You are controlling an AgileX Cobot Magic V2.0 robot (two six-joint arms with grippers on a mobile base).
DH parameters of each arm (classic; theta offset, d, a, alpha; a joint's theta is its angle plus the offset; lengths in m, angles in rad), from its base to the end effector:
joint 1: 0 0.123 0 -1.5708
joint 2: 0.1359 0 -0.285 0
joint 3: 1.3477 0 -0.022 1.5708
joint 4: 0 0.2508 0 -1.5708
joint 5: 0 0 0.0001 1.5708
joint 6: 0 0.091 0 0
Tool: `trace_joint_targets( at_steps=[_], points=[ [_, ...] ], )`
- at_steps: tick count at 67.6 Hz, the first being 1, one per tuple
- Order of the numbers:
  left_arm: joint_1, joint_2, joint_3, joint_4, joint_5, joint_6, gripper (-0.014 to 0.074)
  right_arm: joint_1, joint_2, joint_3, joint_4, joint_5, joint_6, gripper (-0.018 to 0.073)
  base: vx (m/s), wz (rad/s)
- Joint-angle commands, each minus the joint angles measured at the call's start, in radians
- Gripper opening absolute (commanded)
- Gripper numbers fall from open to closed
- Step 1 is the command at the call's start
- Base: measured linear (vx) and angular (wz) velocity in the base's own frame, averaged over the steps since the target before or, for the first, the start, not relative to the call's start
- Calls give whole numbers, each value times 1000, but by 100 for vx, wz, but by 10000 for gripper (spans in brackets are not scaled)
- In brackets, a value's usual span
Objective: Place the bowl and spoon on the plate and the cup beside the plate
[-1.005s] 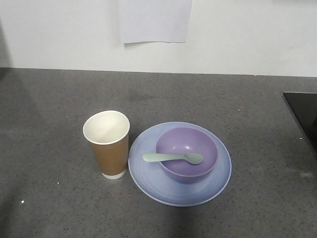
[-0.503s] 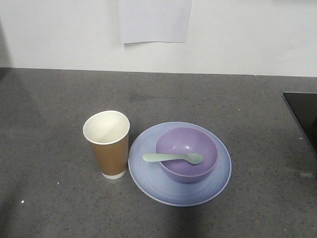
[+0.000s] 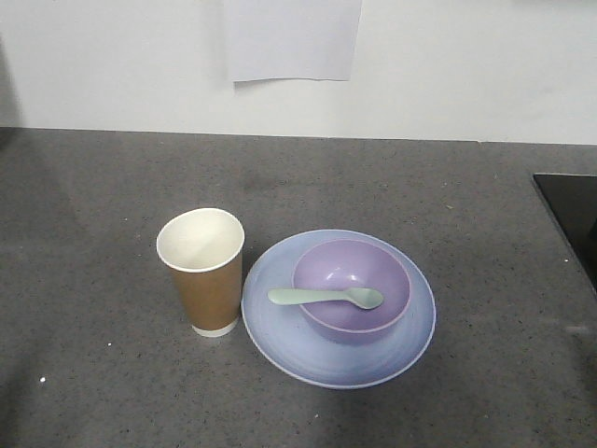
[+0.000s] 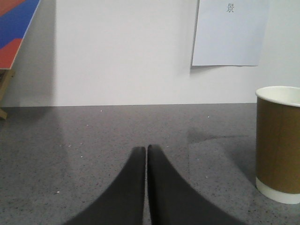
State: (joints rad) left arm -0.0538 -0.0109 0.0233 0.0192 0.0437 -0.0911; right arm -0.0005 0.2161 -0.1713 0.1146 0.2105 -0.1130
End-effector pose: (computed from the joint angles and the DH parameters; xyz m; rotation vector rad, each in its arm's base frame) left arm 0.0566 -0.0030 0.2019 -0.0146 1.5405 -0.0992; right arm 0.0718 0.0021 0.2387 -0.0179 1.7375 0.0197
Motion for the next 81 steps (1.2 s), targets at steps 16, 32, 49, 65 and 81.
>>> trace_joint_targets(
  at_steps=[16, 32, 49, 65, 81],
  points=[
    [1, -15, -18, -1, -80, -13, -6, -7, -224, 116, -127, -92, 125, -11, 0, 0],
    [1, -15, -18, -1, -80, -13, -6, -7, -236, 194, -137, -142, 173, -11, 0, 0],
    [1, -15, -18, -1, -80, -13, -6, -7, -236, 210, -133, -183, 169, -11, 0, 0],
    [1, -15, -18, -1, -80, -13, -6, -7, -236, 210, -133, -183, 169, -11, 0, 0],
    [1, -15, -18, -1, -80, -13, -6, -7, -236, 210, -133, -183, 169, -11, 0, 0]
  ],
)
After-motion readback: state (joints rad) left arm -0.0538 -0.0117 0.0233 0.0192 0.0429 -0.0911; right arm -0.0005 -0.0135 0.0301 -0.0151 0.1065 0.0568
